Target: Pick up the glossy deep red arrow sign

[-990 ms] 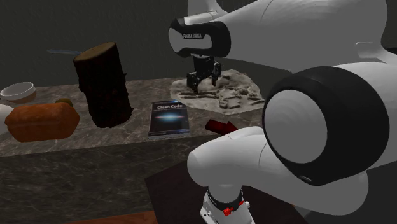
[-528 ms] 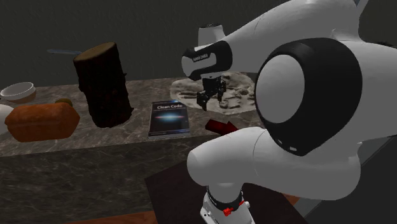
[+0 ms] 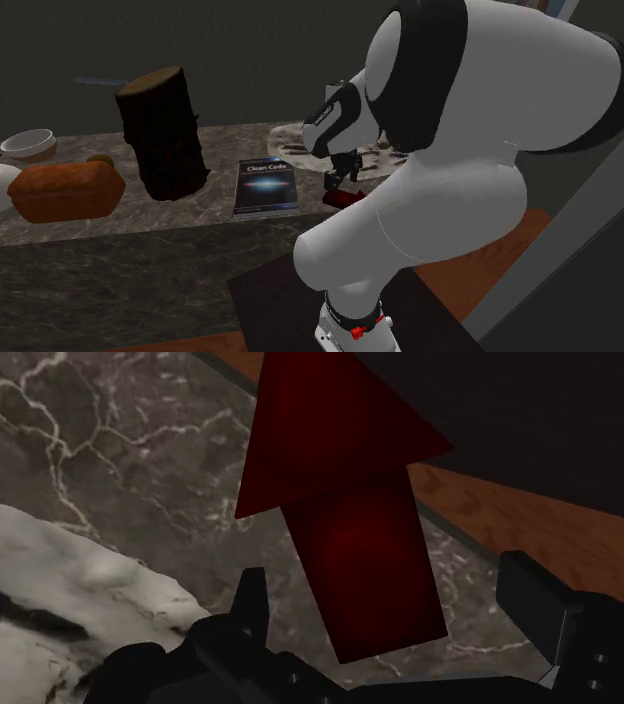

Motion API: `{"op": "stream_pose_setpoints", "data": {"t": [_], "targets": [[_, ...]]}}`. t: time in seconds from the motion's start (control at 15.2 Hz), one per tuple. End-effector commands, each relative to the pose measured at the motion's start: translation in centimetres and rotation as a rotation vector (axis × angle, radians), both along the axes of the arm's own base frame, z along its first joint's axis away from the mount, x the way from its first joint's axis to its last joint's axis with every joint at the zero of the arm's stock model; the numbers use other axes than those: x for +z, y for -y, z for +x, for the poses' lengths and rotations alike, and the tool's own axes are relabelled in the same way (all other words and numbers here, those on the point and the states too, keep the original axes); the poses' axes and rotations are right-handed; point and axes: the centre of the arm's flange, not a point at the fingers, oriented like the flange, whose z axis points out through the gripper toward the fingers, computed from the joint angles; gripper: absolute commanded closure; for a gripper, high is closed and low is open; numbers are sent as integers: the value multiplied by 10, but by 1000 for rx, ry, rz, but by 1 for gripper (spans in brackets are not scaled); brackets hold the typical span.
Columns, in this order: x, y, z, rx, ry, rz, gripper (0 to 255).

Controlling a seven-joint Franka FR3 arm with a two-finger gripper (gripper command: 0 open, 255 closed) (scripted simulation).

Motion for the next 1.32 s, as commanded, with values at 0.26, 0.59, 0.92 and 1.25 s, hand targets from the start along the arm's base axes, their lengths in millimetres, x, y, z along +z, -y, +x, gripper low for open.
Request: {"op": "stream_pose_setpoints", "data": {"t": [0.26,0.59,0.92,1.25], "targets": [[-40,6,1,22,-10,2,0],[-59,6,1,22,-10,2,0],[-59,6,1,22,-10,2,255],[-59,6,1,22,-10,2,255]]}}
